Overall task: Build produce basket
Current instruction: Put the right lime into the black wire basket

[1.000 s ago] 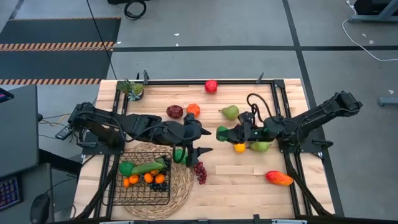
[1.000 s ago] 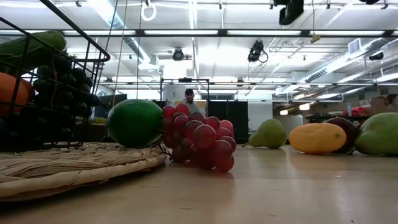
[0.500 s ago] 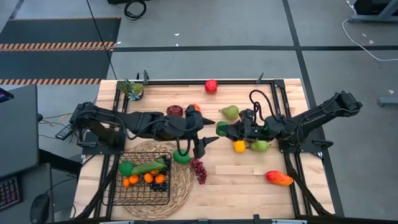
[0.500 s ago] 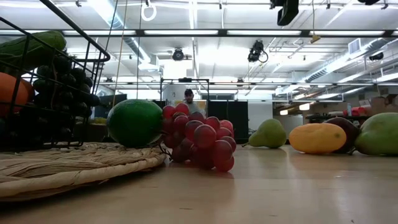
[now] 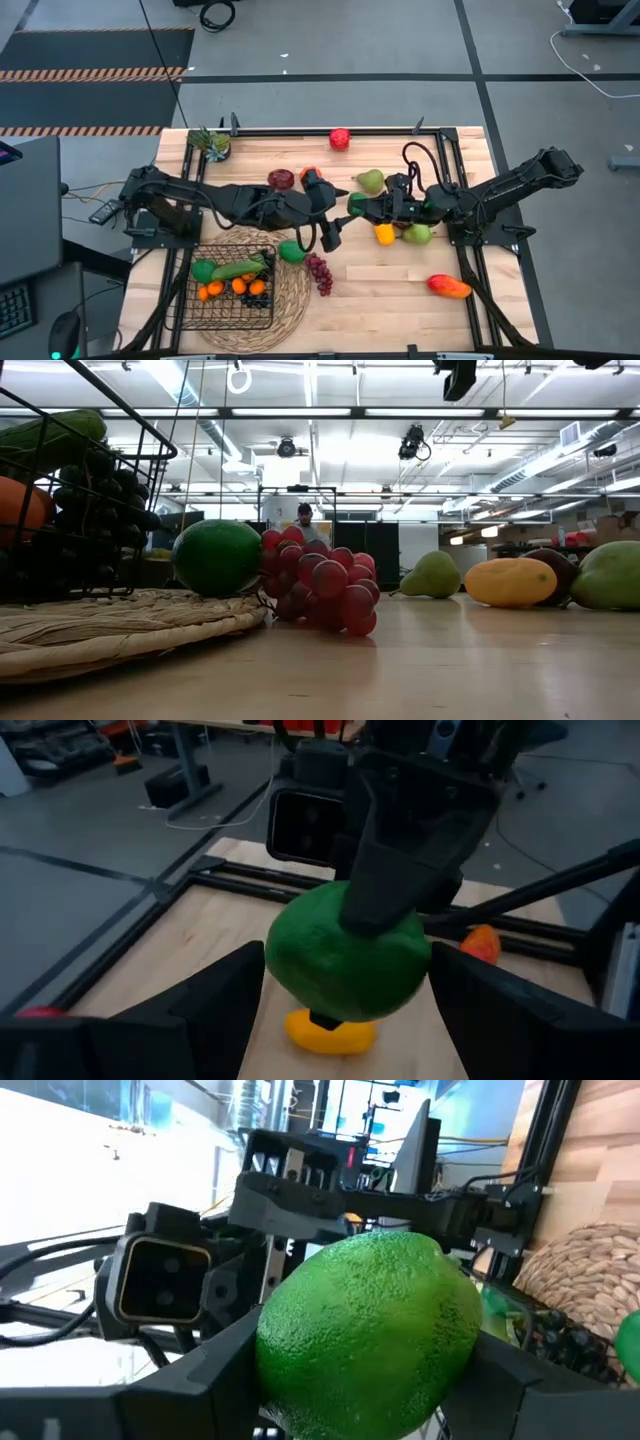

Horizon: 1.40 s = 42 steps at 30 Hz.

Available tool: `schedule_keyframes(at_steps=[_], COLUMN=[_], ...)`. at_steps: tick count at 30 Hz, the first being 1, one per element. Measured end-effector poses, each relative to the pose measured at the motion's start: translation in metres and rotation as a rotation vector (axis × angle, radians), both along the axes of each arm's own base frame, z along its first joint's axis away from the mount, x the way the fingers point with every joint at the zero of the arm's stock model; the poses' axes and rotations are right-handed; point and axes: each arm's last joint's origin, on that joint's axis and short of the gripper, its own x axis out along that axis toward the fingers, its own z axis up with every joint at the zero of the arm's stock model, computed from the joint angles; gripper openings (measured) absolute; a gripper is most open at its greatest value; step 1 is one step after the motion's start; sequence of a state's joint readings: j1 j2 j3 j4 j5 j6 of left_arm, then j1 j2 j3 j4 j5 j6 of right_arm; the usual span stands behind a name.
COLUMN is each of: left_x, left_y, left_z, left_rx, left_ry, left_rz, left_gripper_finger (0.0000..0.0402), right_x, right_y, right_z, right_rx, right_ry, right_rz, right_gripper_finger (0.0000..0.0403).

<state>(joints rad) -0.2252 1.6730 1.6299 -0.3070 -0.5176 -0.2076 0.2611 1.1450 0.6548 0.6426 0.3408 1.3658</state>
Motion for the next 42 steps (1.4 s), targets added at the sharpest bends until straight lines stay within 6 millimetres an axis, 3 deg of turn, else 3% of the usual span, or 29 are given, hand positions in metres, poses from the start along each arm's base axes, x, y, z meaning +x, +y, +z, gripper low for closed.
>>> schedule_keyframes(at_steps=[26,36,42], left_x=[0.024,0.023,0.021], left_y=[-0.001,-0.003,-0.005], left_z=[-0.019,-0.019,-0.018], left_rx=[-0.015,-0.014,-0.019], left_ry=[-0.034,-0.031,-0.029], left_rz=[0.034,0.028,0.02], left_gripper_finger=[0.0284,0.0193,0.0184], right_x=[0.0,0.0,0.0], right_y=[0.0,-0.001,-0.001], right_z=[-0.001,0.0,0.0], right_rx=[0.001,-0.011,-0.038], right_ry=[0.004,-0.001,-0.001], right_rz=[-0.001,-0.01,-0.011], right_gripper_finger=[0.0248,0.0253,0.0268])
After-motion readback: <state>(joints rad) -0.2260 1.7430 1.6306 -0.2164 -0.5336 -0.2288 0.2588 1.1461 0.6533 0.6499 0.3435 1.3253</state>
